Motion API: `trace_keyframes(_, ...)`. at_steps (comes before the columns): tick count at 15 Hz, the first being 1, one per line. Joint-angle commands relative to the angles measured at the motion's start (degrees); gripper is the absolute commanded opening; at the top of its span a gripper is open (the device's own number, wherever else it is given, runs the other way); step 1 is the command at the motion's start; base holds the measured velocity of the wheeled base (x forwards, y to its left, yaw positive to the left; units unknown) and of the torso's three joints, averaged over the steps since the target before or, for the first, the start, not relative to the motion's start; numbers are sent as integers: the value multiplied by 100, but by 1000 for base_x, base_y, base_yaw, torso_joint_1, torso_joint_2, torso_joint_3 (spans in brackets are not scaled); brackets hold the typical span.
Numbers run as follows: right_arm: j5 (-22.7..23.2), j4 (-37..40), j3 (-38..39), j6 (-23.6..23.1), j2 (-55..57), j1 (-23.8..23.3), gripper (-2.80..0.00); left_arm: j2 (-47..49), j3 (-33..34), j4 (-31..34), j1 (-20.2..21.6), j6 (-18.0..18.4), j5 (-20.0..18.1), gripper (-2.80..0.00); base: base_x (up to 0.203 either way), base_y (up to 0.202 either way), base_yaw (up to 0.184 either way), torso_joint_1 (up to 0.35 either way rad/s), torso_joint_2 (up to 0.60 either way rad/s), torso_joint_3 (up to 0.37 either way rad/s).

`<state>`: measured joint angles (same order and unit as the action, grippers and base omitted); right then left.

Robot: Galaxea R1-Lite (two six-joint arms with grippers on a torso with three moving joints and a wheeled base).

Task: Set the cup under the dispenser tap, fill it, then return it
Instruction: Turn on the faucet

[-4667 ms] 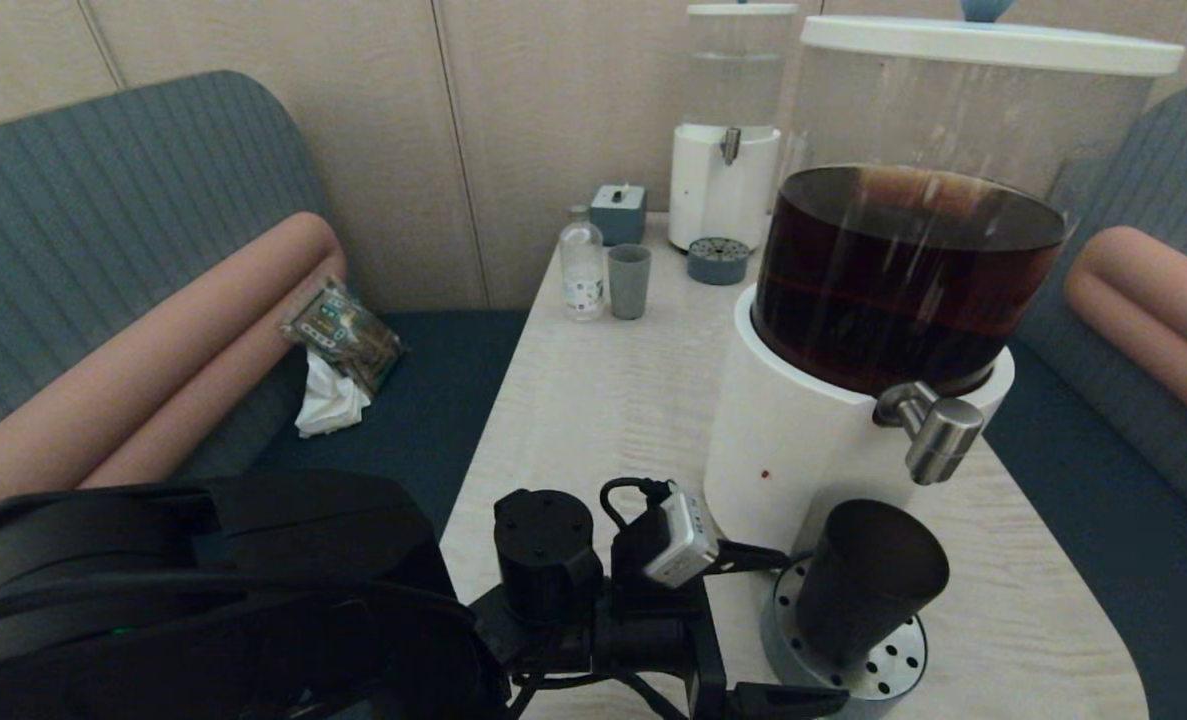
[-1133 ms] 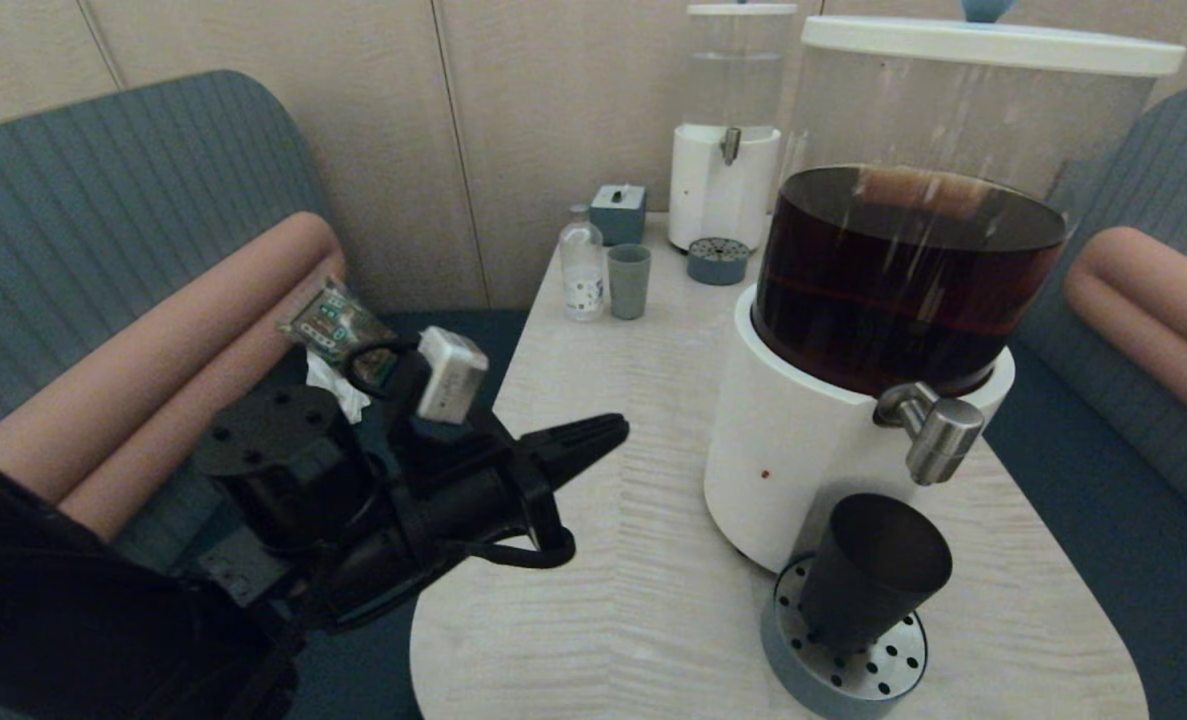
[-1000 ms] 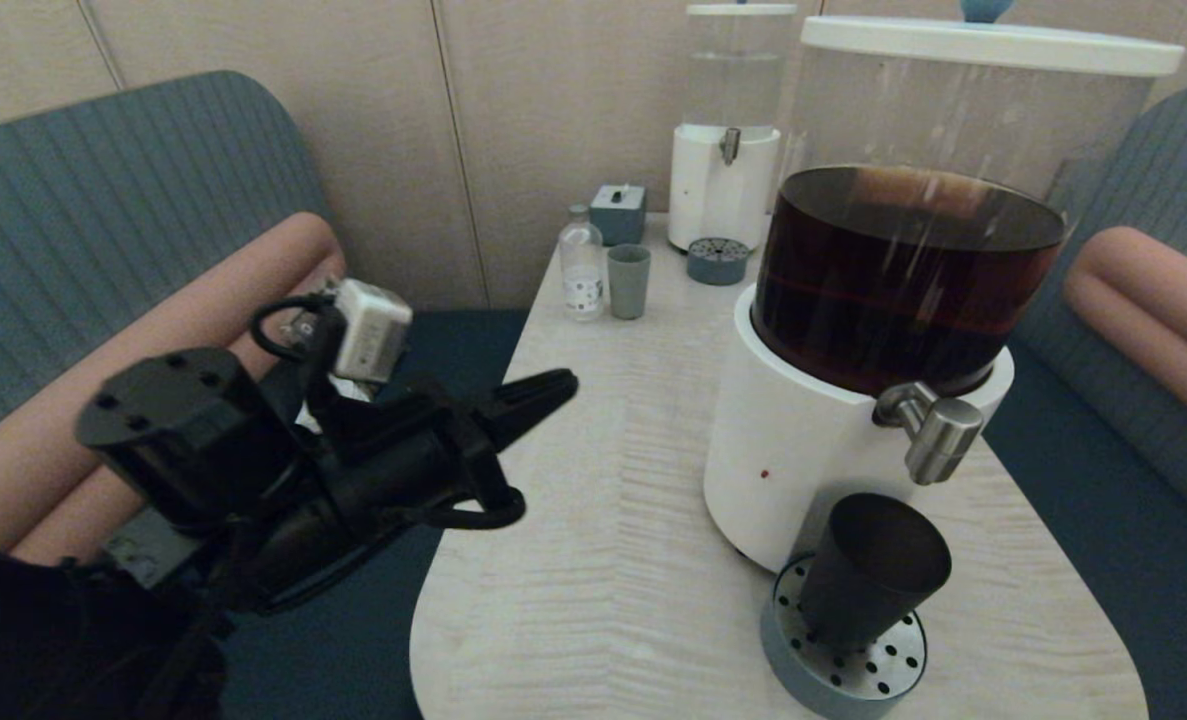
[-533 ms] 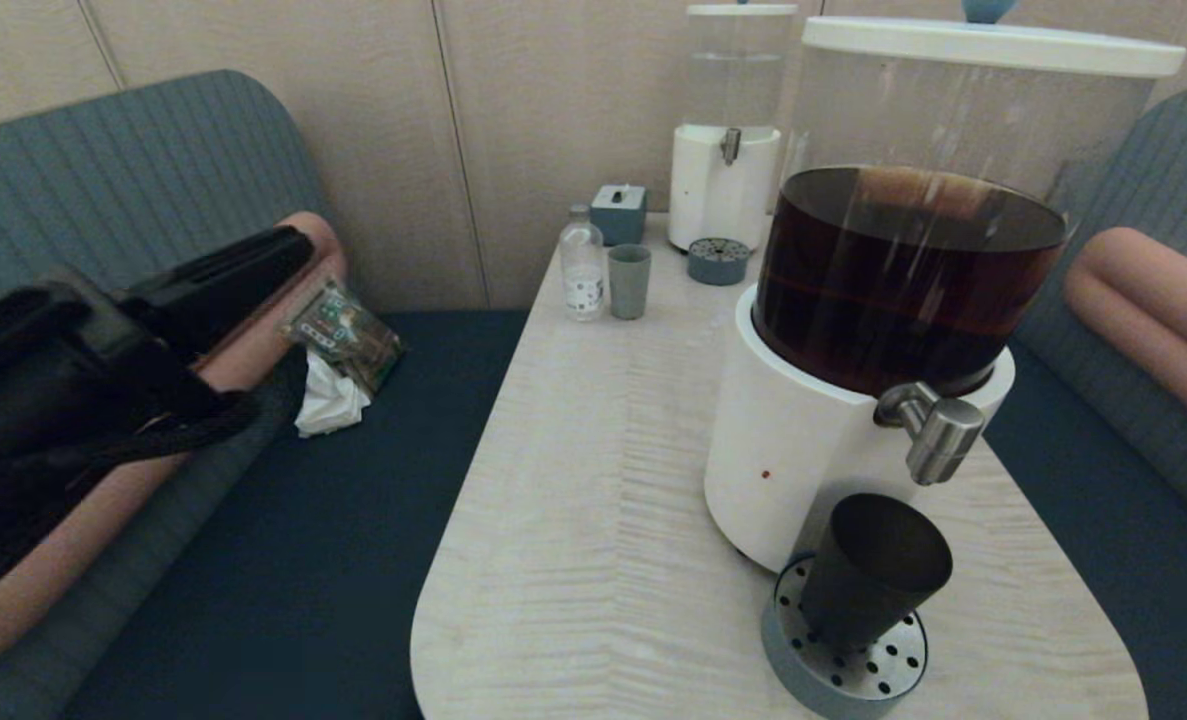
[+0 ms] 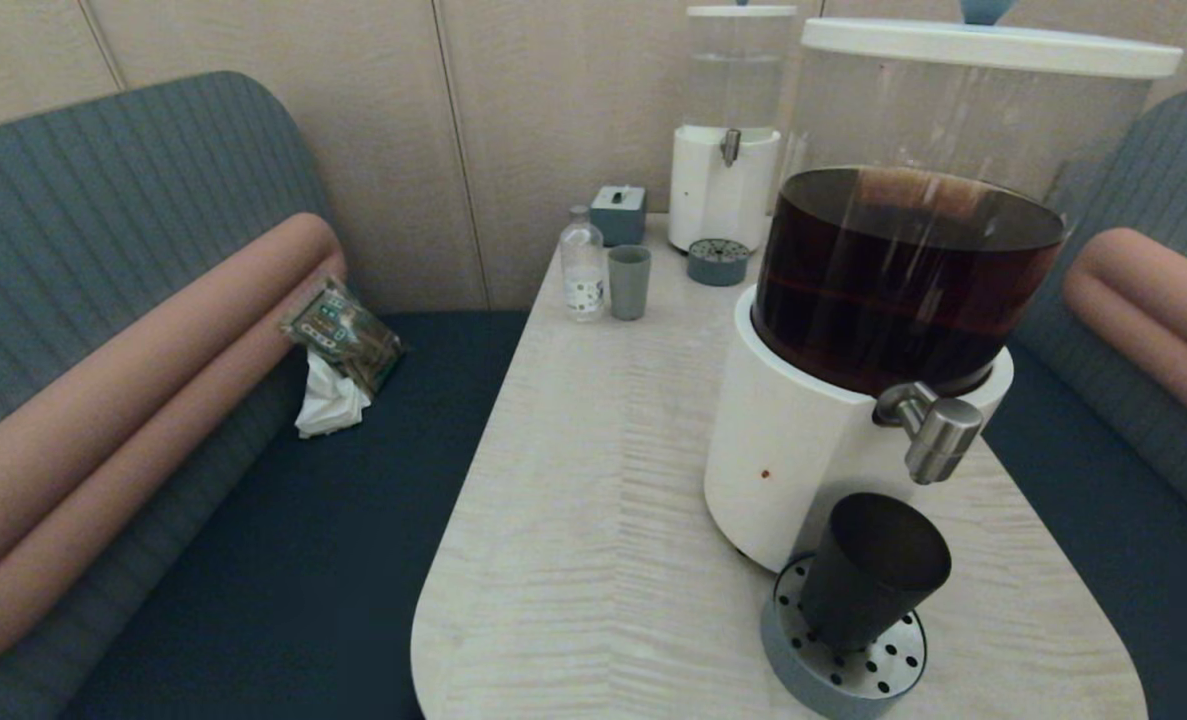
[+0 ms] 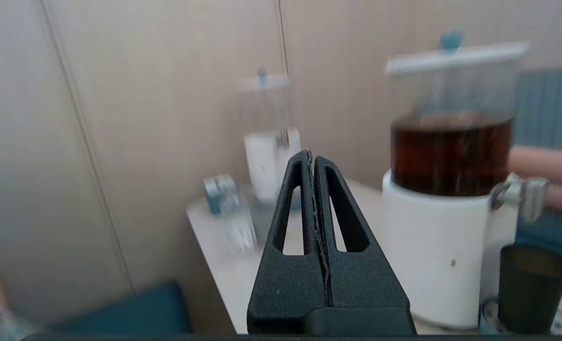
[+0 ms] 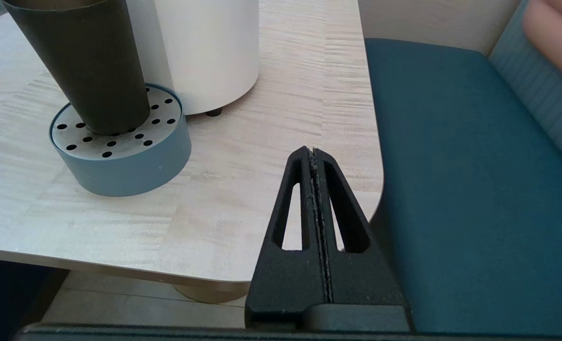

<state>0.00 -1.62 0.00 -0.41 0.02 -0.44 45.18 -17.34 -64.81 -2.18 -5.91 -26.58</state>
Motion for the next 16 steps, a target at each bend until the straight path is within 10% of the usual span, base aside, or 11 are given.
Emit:
trace_keyframes(1,0,-5,53,-3,-2,0,-280,-940,76,55,83,-54,-13,-280,0,0,0,0,0,0)
trace_keyframes(6,0,-5,53,-3,-2,0,-280,-2357,79,626,353,-452,-41,-280,0,0,0,0,0,0)
trace_keyframes(16,0,-5,53,-3,-2,0,-280,-4498,918,2413,343,122,-46,-280,0,0,0,0,0,0)
